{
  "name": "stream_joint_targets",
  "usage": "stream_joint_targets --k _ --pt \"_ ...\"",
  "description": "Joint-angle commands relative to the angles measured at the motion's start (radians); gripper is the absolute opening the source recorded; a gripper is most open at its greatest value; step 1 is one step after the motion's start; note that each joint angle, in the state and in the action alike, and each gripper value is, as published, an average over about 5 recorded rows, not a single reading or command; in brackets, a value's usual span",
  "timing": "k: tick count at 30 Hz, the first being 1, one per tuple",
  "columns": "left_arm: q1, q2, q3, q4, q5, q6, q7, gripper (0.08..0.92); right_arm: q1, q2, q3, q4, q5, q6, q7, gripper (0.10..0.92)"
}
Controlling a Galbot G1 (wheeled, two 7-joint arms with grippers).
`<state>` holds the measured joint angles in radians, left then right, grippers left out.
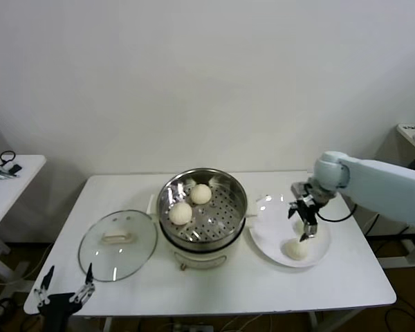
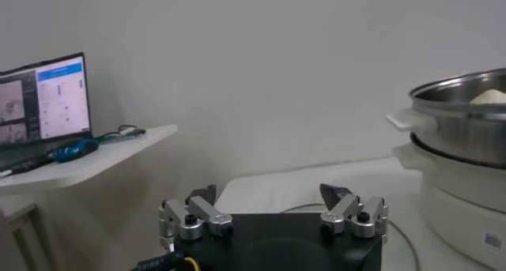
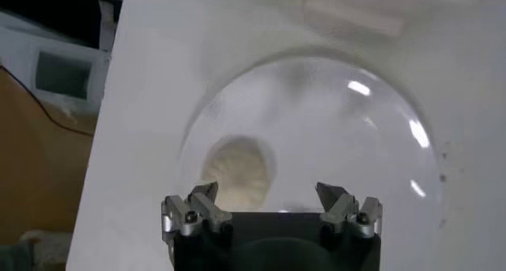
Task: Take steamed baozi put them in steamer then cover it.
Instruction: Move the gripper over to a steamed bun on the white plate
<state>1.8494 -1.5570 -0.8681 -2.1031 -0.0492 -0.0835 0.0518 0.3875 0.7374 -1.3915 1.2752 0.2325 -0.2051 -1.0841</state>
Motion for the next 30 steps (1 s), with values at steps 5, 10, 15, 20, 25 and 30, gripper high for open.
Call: stream_joint_targets --k 5,10,15,20,25,30 --pt "-0.003 -0.003 0.0 0.022 0.021 -0.005 -0.007 0.823 -0.139 -0.013 0.054 -0.031 -0.085 0.007 -0.004 0.823" --pt "-0.007 -0.005 0.002 0.03 0.018 -0.003 -0.007 0.823 -0.149 0.021 0.064 -0.067 -0.087 0.013 -0.004 0.823" --pt "-0.008 -0.005 0.001 0.038 0.018 -0.004 -0.007 0.823 -0.164 0.045 0.069 -0.084 -0.087 0.015 -0.004 0.823" --pt "-0.008 -0.003 0.001 0.04 0.018 -0.005 -0.007 0.823 -0.163 0.06 0.078 -0.097 -0.086 0.018 -0.005 0.817" --pt "-0.006 -0.004 0.003 0.038 0.018 -0.006 -0.007 0.823 -0.14 0.063 0.072 -0.107 -0.083 0.024 -0.012 0.771" --pt "-0.004 -0.003 0.003 0.041 0.013 -0.007 -0.008 0.823 -0.129 0.063 0.063 -0.11 -0.084 0.03 -0.016 0.733"
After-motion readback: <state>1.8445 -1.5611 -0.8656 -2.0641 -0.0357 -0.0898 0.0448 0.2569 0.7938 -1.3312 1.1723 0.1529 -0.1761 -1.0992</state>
